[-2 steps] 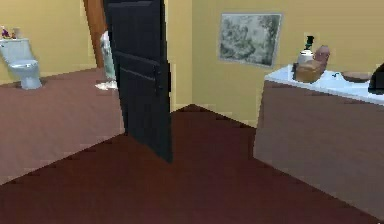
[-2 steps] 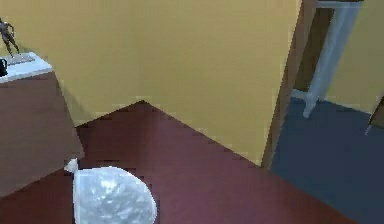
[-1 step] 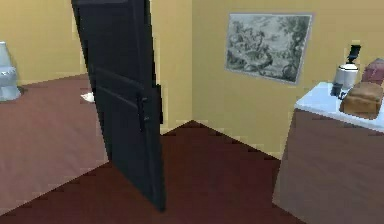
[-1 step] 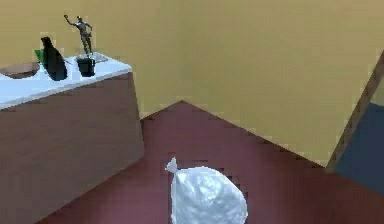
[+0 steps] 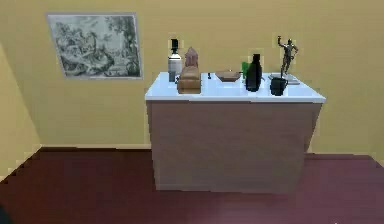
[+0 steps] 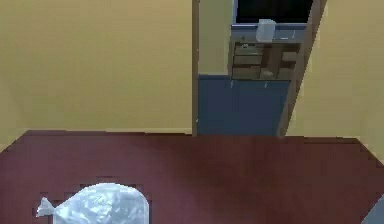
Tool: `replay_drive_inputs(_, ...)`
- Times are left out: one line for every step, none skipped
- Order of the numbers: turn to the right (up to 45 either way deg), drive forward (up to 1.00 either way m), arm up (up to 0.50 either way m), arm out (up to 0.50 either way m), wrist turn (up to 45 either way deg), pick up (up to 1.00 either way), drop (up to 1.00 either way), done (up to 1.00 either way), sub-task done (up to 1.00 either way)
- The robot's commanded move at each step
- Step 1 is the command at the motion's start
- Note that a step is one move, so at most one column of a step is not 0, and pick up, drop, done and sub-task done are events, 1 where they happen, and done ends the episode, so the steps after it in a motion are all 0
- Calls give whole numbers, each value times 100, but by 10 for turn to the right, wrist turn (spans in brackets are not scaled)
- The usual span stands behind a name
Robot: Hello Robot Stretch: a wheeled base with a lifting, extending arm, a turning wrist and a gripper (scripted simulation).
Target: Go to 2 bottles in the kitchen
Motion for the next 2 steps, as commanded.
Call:
replay_drive_inputs(0,65,0,0,0,0,0,0,0)
replay_drive_inputs(0,0,0,0,0,0,0,100,0)
